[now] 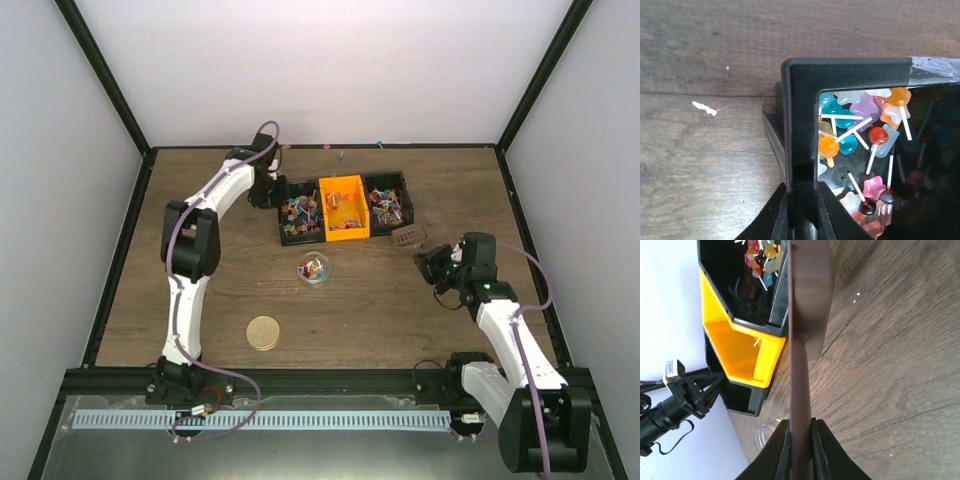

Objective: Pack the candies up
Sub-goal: Adjust the storage box at the center of the board.

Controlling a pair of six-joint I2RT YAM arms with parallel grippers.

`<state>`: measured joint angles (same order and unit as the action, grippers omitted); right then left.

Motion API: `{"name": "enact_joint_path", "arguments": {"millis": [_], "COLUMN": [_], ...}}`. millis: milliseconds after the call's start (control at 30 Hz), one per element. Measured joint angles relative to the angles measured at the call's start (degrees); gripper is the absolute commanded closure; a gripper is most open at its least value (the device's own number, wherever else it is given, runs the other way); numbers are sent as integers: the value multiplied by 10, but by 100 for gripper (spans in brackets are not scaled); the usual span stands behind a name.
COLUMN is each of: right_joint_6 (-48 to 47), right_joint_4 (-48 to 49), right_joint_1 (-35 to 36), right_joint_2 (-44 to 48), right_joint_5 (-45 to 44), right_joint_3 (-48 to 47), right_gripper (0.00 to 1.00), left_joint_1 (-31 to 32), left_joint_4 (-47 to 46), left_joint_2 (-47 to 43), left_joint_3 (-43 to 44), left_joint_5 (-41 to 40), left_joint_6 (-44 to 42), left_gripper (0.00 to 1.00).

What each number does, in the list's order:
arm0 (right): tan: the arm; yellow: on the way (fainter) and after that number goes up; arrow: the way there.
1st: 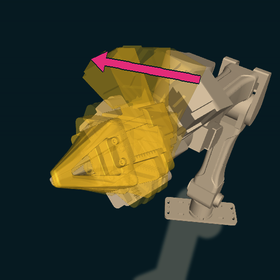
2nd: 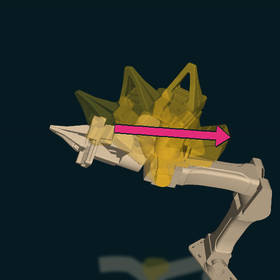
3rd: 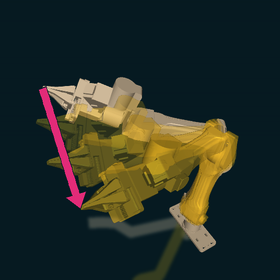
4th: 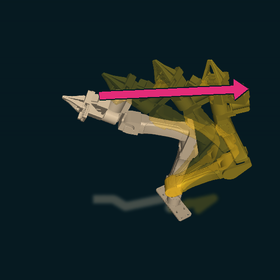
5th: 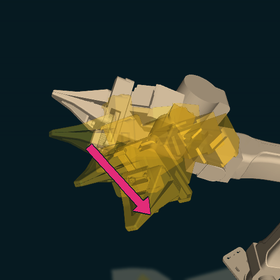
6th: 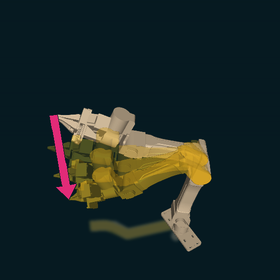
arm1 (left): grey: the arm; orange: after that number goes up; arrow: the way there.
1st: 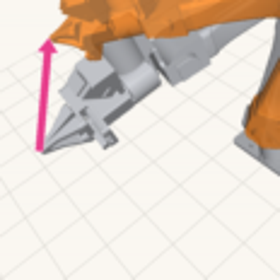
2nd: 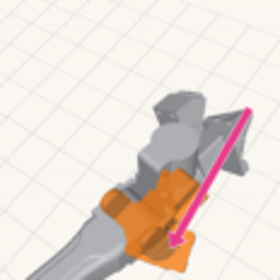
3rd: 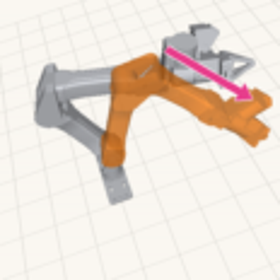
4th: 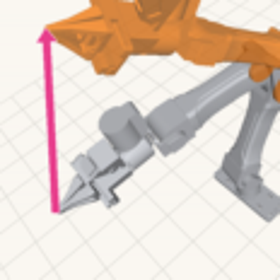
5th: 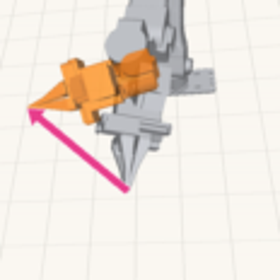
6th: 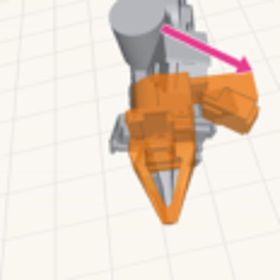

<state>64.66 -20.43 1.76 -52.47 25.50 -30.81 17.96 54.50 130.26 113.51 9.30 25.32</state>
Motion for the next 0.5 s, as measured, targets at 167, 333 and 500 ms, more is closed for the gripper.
{"name": "enact_joint_path", "arguments": {"millis": [167,333,500], "right_joint_6": [7,-28,-95], "right_joint_4": [68,85,17], "right_joint_1": [-30,-34,-36], "right_joint_2": [-6,-59,-90], "right_joint_5": [24,18,-33], "right_joint_3": [38,35,24], "right_gripper": [94,57,16], "left_joint_1": [-20,-30,-30], "left_joint_4": [-16,-22,-24], "left_joint_2": [2,2,1], "left_joint_3": [0,-2,-5], "left_joint_5": [16,16,11], "left_joint_6": [-24,-29,-26], "left_gripper": [70,46,23]}}
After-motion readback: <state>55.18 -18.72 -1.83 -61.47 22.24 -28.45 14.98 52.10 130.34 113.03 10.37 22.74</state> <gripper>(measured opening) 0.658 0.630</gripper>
